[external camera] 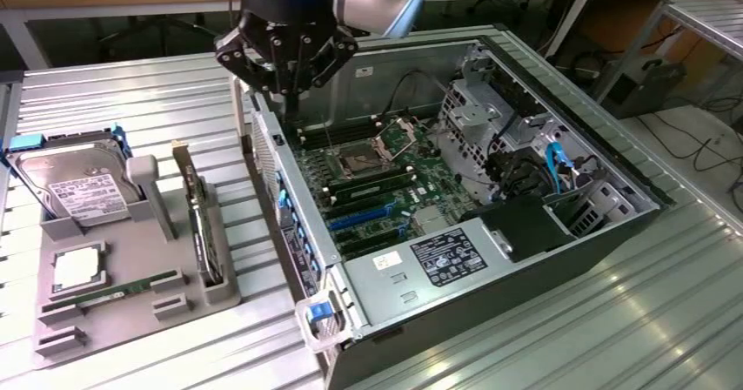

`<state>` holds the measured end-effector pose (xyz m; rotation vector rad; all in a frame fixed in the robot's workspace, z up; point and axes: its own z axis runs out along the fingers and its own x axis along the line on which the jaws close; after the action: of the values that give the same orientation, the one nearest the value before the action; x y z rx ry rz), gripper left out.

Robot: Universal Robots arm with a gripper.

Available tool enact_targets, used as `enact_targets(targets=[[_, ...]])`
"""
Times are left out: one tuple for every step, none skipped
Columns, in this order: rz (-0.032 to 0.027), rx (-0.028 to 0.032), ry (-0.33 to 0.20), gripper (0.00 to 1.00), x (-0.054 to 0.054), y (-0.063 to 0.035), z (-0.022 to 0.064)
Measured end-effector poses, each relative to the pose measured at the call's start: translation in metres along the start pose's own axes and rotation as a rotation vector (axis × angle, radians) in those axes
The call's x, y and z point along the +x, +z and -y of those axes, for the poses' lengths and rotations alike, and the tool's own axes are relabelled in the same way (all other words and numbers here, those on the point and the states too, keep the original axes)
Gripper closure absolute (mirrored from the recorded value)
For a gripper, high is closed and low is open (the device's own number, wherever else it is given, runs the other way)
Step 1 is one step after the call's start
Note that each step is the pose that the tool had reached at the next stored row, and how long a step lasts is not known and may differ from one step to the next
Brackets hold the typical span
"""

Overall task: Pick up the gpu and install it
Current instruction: 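Reach for the gpu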

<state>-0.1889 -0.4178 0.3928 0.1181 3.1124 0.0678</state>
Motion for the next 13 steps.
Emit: enact_targets(targets=[[-0.0001,0.0001,0.000,0.89,0.004,0.0000,0.0011],[-0.0001,0.0001,0.000,0.89,0.013,0.0004,0.0031],[0.0000,0.0000,0.000,0.89,0.020,0.0011,0.0048],[-0.0001,0.0001,0.000,0.89,0.032,0.0031,0.0072],[-0.0001,0.0001,0.000,0.89,0.038,0.0043,0.0084],[0.0000,0.0000,0.000,0.89,0.043,0.0055,0.0095],[-0.0001,0.0002,0.000,0.89,0.049,0.0066,0.0106],[-0.0001,0.0002,0.000,0.89,0.054,0.0078,0.0114],[0.0000,0.0001,0.000,0.89,0.058,0.0090,0.0122],[0.0000,0.0000,0.000,0.89,0.063,0.0102,0.0130],[-0.0001,0.0002,0.000,0.89,0.068,0.0113,0.0138],[-0.0001,0.0002,0.000,0.89,0.073,0.0125,0.0147],[-0.0001,0.0002,0.000,0.89,0.078,0.0135,0.0155]])
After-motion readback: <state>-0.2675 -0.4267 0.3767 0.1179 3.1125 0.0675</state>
